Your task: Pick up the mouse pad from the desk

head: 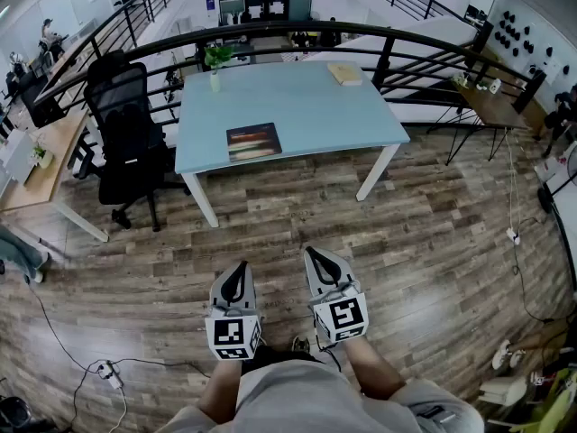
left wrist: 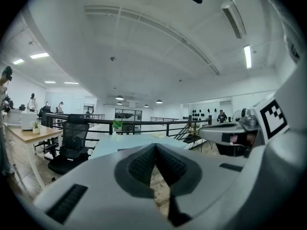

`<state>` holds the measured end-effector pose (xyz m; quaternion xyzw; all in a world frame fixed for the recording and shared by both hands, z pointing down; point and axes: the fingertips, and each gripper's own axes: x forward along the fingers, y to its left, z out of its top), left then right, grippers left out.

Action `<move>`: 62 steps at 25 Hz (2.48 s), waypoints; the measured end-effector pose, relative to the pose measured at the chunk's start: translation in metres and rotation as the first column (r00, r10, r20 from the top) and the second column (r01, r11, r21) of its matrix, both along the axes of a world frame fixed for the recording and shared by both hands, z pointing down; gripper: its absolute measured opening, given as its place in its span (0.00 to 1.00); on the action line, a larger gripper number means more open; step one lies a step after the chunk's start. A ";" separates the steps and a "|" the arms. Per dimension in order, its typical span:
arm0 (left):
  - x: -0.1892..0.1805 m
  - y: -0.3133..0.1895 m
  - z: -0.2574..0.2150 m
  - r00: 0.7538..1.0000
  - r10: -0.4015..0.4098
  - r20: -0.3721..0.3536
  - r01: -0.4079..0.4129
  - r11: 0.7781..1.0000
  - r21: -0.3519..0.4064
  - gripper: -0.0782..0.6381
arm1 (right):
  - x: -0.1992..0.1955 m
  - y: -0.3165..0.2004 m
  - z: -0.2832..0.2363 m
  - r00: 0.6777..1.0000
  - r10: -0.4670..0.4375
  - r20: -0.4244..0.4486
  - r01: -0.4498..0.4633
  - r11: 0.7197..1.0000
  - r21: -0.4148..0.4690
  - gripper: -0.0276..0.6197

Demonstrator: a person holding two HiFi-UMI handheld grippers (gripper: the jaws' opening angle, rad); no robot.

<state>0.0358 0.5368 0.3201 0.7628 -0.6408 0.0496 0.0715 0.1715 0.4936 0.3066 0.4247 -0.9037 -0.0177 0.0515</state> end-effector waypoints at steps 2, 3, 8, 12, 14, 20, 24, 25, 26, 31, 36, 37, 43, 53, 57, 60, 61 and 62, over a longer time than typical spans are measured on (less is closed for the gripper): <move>0.003 -0.001 0.002 1.000 0.010 -0.016 -0.010 1.000 -0.016 0.13 | 0.000 0.000 0.001 1.000 0.003 0.013 -0.002 1.000 -0.007 0.05; 0.005 -0.001 0.003 1.000 0.016 -0.026 -0.016 1.000 -0.023 0.13 | 0.001 0.000 0.002 1.000 0.003 0.017 -0.003 1.000 -0.012 0.05; 0.025 0.003 0.008 0.999 0.040 -0.025 -0.041 0.998 -0.045 0.13 | 0.007 0.012 -0.001 1.000 -0.024 0.013 0.024 1.000 0.008 0.05; 0.028 0.004 0.013 0.998 0.062 -0.006 -0.062 0.997 -0.054 0.13 | 0.009 0.019 0.007 0.999 -0.013 -0.041 0.015 1.000 0.026 0.05; 0.025 0.004 0.015 0.997 0.072 -0.008 -0.073 0.996 -0.053 0.13 | 0.005 0.022 0.006 0.996 -0.023 -0.084 0.025 0.999 0.024 0.05; -0.004 0.004 0.021 0.996 0.083 -0.036 -0.085 0.995 -0.047 0.13 | -0.028 0.024 0.012 0.996 -0.032 -0.087 0.032 0.999 -0.003 0.08; -0.039 0.006 0.022 0.997 0.076 -0.029 -0.077 0.997 -0.028 0.13 | -0.058 0.027 0.015 0.994 -0.035 -0.107 0.032 0.999 -0.023 0.09; -0.048 0.003 0.021 0.997 0.076 -0.023 -0.076 0.997 -0.017 0.13 | -0.066 0.024 0.015 0.993 -0.034 -0.116 0.032 0.999 -0.018 0.09; -0.058 0.001 0.019 0.997 0.075 -0.019 -0.076 0.997 -0.009 0.13 | -0.074 0.023 0.015 0.992 -0.034 -0.124 0.032 0.999 -0.012 0.09; -0.089 0.006 0.031 0.998 0.054 -0.029 -0.055 0.998 -0.038 0.13 | -0.100 0.018 0.018 0.987 -0.038 -0.154 0.040 0.999 0.009 0.09; -0.103 -0.001 0.048 0.998 0.047 -0.042 -0.050 0.996 -0.069 0.13 | -0.109 0.004 0.025 0.988 -0.027 -0.153 0.027 1.000 0.003 0.09; -0.104 -0.005 0.048 0.998 0.047 -0.042 -0.050 0.996 -0.069 0.13 | -0.110 -0.001 0.025 0.987 -0.029 -0.157 0.029 1.000 0.003 0.09; -0.118 -0.052 0.053 0.999 0.045 -0.015 -0.046 0.996 -0.077 0.13 | -0.120 -0.050 0.030 0.991 -0.032 -0.133 0.033 0.999 0.001 0.09; -0.116 -0.154 0.060 1.000 0.028 0.009 -0.027 0.993 -0.117 0.13 | -0.113 -0.162 0.039 0.997 -0.038 -0.062 0.036 0.999 -0.023 0.09; -0.112 -0.190 0.064 1.000 0.016 0.012 -0.015 0.990 -0.140 0.13 | -0.108 -0.200 0.042 0.997 -0.056 -0.060 0.053 0.997 -0.047 0.09; -0.108 -0.213 0.068 1.000 0.005 0.015 -0.003 0.987 -0.158 0.13 | -0.101 -0.225 0.042 0.995 -0.069 -0.065 0.066 0.996 -0.053 0.09; -0.105 -0.220 0.068 1.000 0.001 0.018 0.002 0.987 -0.160 0.13 | -0.097 -0.233 0.044 0.996 -0.070 -0.059 0.066 0.996 -0.056 0.09; -0.103 -0.226 0.068 1.000 -0.004 0.020 0.007 0.987 -0.161 0.13 | -0.093 -0.241 0.047 0.996 -0.071 -0.051 0.067 0.996 -0.059 0.09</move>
